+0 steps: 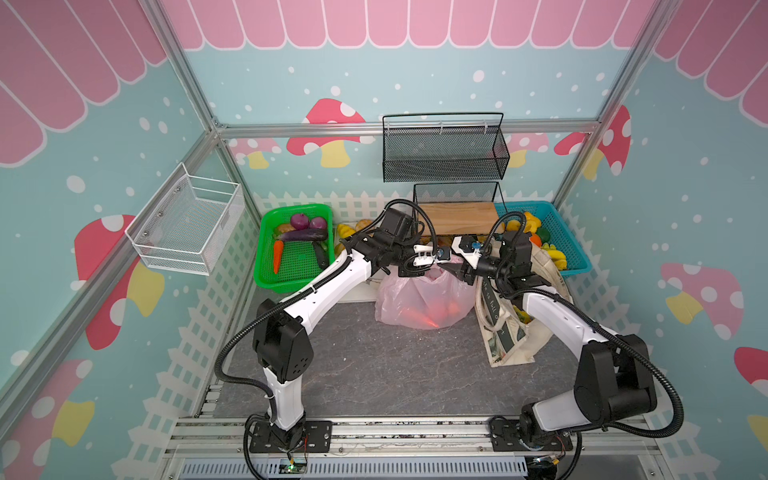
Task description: Place the mixed food into the grocery bags and tie them
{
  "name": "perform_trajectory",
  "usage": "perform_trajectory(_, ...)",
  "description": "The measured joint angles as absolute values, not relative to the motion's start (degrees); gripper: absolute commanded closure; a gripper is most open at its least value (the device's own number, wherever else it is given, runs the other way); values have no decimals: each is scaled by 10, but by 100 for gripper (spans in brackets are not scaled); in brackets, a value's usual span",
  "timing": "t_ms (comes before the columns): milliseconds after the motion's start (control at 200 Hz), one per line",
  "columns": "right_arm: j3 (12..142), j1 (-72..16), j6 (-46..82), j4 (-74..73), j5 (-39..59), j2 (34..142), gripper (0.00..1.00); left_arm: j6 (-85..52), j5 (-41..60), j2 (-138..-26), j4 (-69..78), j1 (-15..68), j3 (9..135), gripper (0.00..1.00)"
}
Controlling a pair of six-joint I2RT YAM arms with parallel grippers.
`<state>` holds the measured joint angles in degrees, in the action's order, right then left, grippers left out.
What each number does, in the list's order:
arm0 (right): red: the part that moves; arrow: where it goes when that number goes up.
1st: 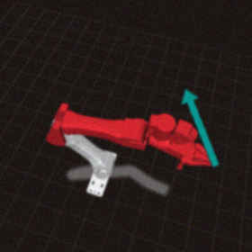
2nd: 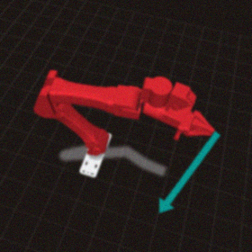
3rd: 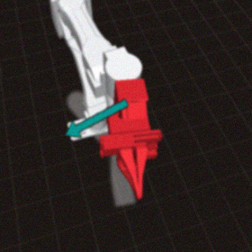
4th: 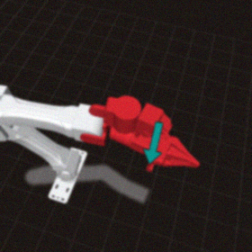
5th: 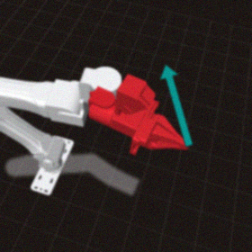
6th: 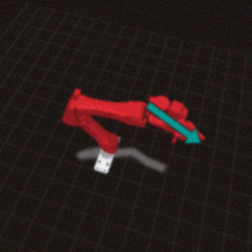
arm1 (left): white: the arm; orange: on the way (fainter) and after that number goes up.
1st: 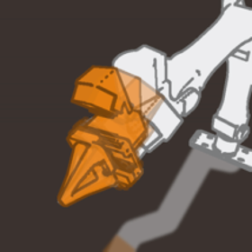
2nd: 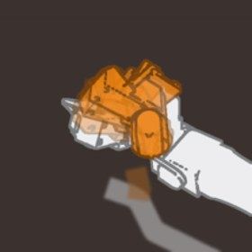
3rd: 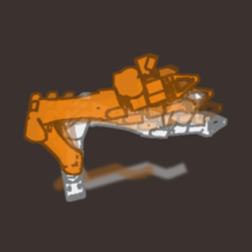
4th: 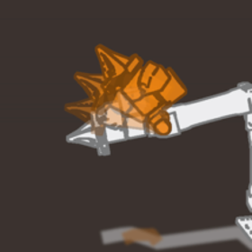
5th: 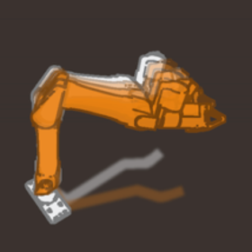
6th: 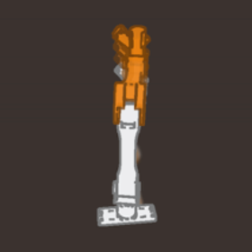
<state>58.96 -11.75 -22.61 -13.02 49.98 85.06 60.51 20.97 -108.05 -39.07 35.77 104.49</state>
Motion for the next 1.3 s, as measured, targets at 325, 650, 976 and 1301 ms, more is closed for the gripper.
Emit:
perform_trajectory(325, 590, -121, -225, -127, 489, 864, 95, 602, 201, -1080, -391, 360, 1045, 91)
perform_trajectory(650, 590, -126, -223, -130, 461, 854, 100, 572, 155, -1047, -387, 361, 1025, 69)
perform_trajectory(976, 548, -132, -218, -162, 433, 809, 100, 555, 124, -1033, -383, 362, 1019, 83)
perform_trajectory(1301, 500, -153, -217, -231, 341, 773, 100, 394, 132, -1025, -378, 364, 1025, 100)
